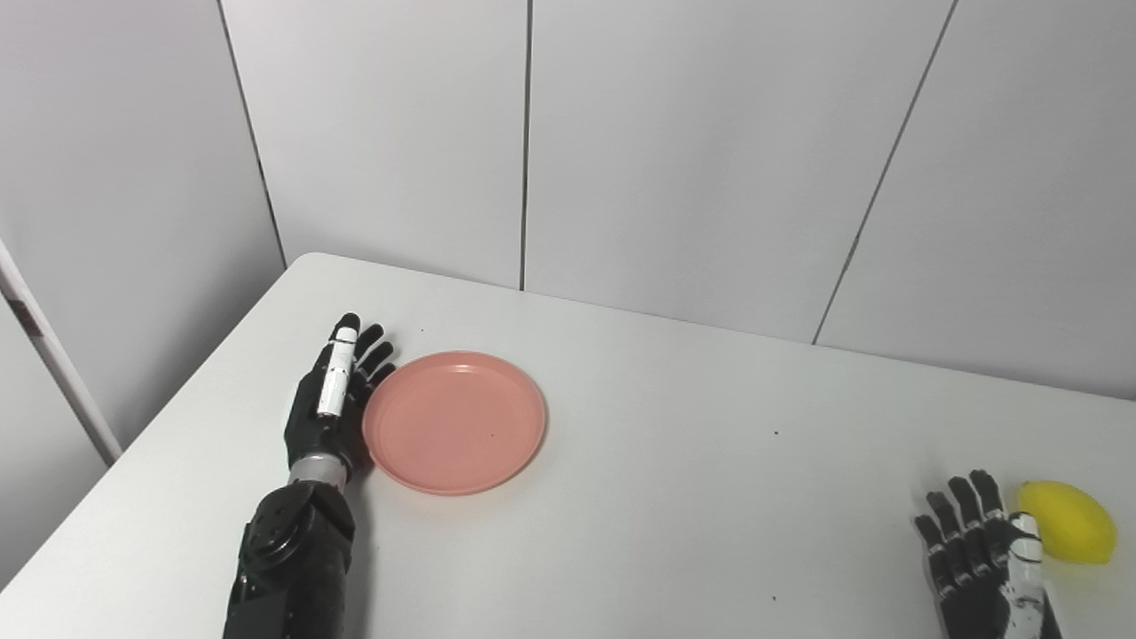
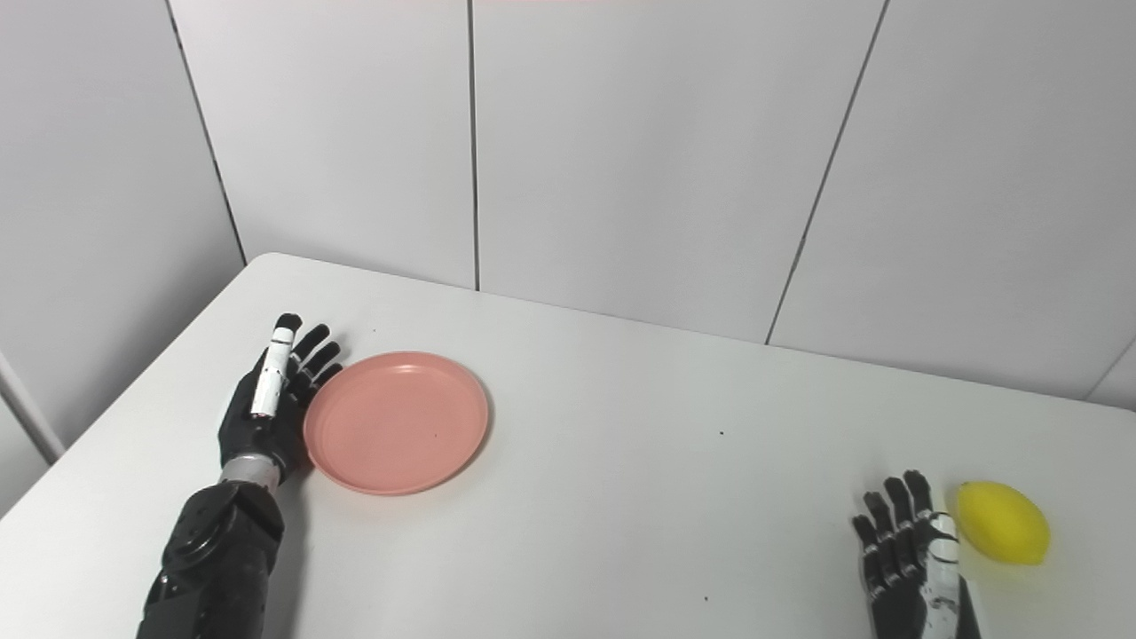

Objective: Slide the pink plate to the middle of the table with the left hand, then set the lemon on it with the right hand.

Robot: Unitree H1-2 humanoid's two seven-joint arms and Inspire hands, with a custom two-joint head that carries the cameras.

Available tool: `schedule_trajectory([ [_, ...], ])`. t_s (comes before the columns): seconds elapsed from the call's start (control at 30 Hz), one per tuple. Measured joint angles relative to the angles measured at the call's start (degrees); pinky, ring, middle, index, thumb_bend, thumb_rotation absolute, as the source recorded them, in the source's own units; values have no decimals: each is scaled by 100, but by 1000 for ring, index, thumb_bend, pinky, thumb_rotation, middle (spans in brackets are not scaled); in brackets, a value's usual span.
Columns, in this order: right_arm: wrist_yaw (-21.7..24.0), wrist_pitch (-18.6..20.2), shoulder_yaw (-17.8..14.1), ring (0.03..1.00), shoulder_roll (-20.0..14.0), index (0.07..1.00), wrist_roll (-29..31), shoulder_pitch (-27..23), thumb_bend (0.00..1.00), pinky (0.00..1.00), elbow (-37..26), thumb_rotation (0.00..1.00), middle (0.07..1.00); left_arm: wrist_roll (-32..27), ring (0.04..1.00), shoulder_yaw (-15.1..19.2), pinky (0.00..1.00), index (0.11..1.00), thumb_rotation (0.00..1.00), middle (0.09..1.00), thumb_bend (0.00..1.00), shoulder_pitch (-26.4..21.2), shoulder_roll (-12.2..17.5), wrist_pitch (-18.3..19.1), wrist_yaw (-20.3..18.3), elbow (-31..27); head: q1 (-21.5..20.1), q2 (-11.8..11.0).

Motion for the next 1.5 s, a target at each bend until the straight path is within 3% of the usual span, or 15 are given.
schedule_trajectory([
  [0.47, 6, -1, 11, 983, -1, 1000, 2, -2, 669, 1000, 4, 887, 1000, 66, 819, -77, 825, 882, 621, 833, 495, 5, -95, 358, 150, -233, -9, -9],
  [1.0, 6, 0, 16, 979, 7, 999, 0, 0, 661, 1000, -4, 879, 998, 106, 821, -313, 792, 873, 617, 834, 493, 5, -361, 302, 149, -244, -44, 35],
  [1.5, 8, -3, 17, 983, 54, 989, 4, 21, 668, 1000, -41, 859, 1000, 231, 801, -528, 785, 868, 600, 803, 511, 1, -435, 216, 142, -182, -106, 79],
])
